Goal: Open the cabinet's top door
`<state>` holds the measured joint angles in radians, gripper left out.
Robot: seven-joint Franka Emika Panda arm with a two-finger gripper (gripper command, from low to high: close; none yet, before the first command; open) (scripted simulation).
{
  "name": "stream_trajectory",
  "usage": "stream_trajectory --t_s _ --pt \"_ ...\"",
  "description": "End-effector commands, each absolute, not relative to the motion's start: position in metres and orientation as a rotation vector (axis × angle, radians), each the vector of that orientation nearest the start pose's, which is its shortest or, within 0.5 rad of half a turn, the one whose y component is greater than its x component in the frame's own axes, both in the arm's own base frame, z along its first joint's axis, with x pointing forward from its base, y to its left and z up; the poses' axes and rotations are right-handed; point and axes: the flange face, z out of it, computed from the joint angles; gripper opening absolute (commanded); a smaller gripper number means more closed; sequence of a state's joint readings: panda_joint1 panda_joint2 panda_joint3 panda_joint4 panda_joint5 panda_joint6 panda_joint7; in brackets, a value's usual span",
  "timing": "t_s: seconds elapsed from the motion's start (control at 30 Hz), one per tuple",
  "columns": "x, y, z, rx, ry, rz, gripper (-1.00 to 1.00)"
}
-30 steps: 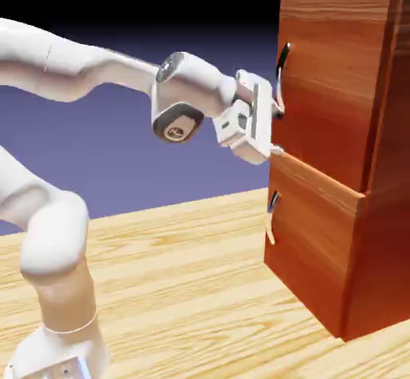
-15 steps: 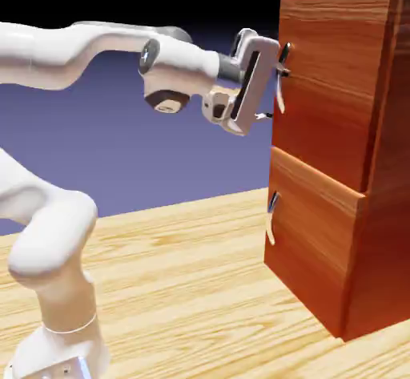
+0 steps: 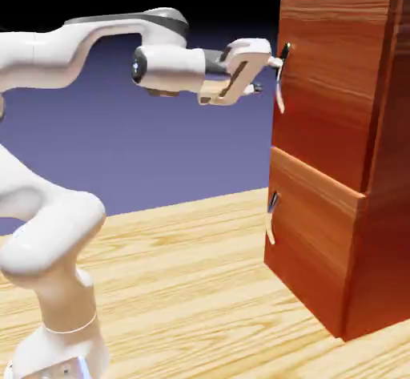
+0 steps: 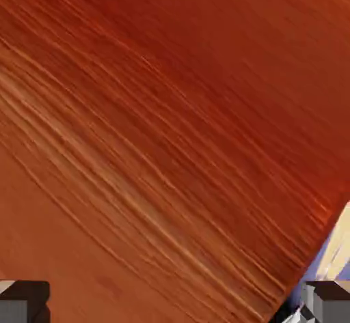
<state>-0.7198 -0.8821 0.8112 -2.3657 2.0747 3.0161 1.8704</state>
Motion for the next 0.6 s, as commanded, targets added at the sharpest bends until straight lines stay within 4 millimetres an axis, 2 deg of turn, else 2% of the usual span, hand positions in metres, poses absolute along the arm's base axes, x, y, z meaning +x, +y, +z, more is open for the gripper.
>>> stream_trajectory --t_s 0.0,0.33,0.37,0.53,0.57 --pt "0.377 0.067 0.61 0.271 1.633 0.16 0.0" --pt "0.399 0.117 0.581 0.654 1.46 0.569 0.0" --pt "0.399 0.117 0.581 0.654 1.46 0.569 0.0" --pt "0.448 0.114 0.581 0.654 1.46 0.569 0.0" --pt "0.449 0.114 0.581 0.654 1.46 0.569 0.0"
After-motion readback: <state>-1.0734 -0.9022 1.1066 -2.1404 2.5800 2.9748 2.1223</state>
